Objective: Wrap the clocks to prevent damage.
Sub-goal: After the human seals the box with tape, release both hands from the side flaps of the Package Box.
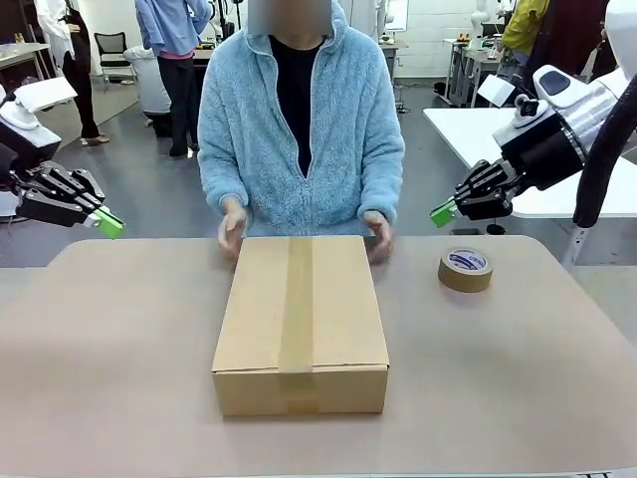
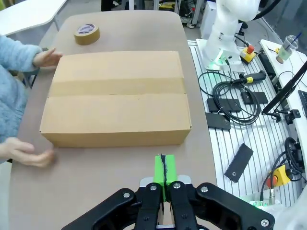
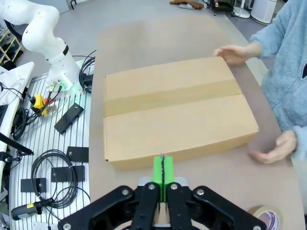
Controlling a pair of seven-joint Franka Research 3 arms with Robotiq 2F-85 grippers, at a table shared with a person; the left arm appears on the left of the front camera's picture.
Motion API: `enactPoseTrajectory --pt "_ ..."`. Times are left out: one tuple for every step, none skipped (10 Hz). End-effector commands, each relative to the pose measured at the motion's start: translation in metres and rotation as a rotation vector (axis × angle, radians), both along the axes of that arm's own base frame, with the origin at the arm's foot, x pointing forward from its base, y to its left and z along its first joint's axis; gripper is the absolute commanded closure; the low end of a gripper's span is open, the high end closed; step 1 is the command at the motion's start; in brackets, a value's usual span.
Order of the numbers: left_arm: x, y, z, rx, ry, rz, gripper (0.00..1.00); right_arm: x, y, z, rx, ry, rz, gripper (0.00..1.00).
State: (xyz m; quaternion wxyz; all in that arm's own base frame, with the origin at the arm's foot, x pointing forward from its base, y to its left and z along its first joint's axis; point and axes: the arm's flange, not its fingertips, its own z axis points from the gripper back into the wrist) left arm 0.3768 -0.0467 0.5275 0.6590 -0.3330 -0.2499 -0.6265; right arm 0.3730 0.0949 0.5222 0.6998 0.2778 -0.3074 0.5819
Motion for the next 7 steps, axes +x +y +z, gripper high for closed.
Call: enactPoseTrajectory --pt "0.0034 0.0006 0.0028 -0.019 -0.019 -0.008 0.99 0.0049 0.0009 -0.0001 0.011 -0.017 0.009 0.99" --pt "0.0034 0.0006 0.0028 -0.019 -0.019 -0.008 0.99 0.0049 0.0009 -0.0001 0.011 -0.017 0.009 0.99" --pt "0.0034 0.0006 0.0028 -0.019 -0.019 -0.008 0.99 0.0049 0.0009 -0.0001 0.011 -0.017 0.009 0.99" --pt "0.0034 0.0006 0.0028 -0.019 -0.019 -0.008 0.99 0.0049 0.0009 -0.0001 0.011 -0.017 0.009 0.99" --pt "0.0034 0.0006 0.0028 -0.019 -0.019 -0.008 0.99 0.0049 0.0009 -0.0001 0.011 -0.017 0.009 0.99" --pt "0.0034 0.0006 0.0028 -0.019 -0.019 -0.008 0.99 0.0049 0.0009 -0.0001 0.011 -0.017 0.009 0.99" --pt "0.0003 0.0007 0.0009 -0.002 -0.002 0.001 0.99 0.0049 0.0009 -0.0001 0.011 -0.017 0.009 0.99"
